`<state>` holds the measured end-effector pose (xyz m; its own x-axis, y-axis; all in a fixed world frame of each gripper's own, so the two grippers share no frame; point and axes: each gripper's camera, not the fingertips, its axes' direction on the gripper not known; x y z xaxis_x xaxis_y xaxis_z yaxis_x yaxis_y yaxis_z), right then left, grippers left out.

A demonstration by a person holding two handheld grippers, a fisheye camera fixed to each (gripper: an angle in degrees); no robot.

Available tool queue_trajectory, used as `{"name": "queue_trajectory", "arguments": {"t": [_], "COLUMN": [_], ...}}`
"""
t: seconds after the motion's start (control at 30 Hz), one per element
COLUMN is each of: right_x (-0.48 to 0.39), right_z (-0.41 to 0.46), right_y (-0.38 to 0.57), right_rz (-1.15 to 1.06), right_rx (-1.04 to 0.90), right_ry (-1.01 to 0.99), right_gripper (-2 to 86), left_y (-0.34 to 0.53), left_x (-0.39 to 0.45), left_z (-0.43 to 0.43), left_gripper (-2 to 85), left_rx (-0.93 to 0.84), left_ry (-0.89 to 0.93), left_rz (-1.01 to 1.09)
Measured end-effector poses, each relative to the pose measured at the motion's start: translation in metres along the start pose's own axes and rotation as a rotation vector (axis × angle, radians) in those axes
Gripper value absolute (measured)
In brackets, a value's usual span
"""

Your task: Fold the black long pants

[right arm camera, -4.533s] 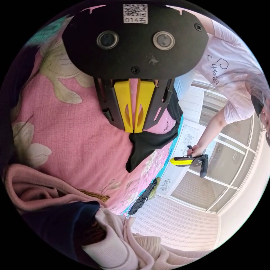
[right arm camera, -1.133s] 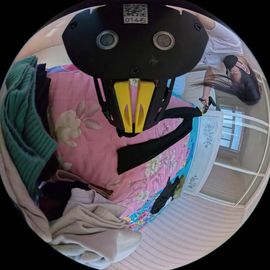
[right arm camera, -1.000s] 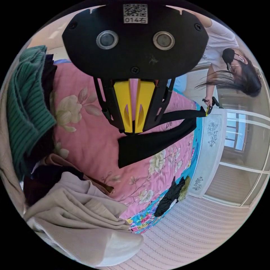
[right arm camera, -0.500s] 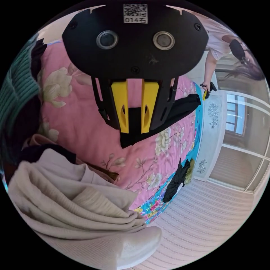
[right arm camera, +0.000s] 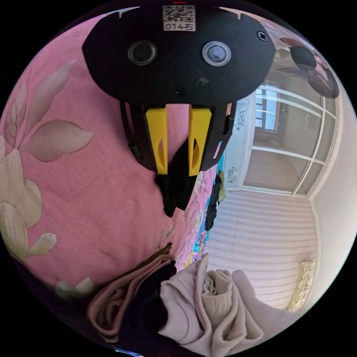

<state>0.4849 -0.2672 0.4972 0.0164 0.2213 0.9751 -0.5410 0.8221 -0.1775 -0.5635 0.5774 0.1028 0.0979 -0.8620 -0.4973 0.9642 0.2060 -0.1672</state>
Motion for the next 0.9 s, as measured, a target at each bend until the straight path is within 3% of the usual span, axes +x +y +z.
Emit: {"name": "queue_trajectory", "arguments": {"t": [0.2, 0.47, 0.6, 0.7, 0.9], "right_x": [-0.004, -0.029, 0.009, 0.014, 0.020], "right_z": [0.002, -0.070, -0.083, -0.087, -0.070], "right_y": [-0.001, 0.027, 0.058, 0.081, 0.112], "right_rz": [0.013, -0.154, -0.060, -0.100, -0.082], "right_rx": [0.014, -0.107, -0.217, -0.186, -0.210], "right_ry": [-0.079, -0.030, 0.152, 0.108, 0.159], "right_gripper": [2.4, 1.4, 1.3, 1.4, 1.4], "left_y": [-0.005, 0.032, 0.074, 0.099, 0.129], "left_x": [0.012, 0.061, 0.039, 0.037, 0.043], "left_z": [0.018, -0.042, -0.031, -0.031, -0.037], "left_gripper": [0.4, -0.7, -0.6, -0.5, 0.3], "left_rx": [0.015, -0.038, -0.167, -0.167, -0.160], "left_ry": [0.074, 0.106, 0.012, -0.059, -0.023], "left_rz": [-0.092, 0.223, 0.213, 0.242, 0.243]}}
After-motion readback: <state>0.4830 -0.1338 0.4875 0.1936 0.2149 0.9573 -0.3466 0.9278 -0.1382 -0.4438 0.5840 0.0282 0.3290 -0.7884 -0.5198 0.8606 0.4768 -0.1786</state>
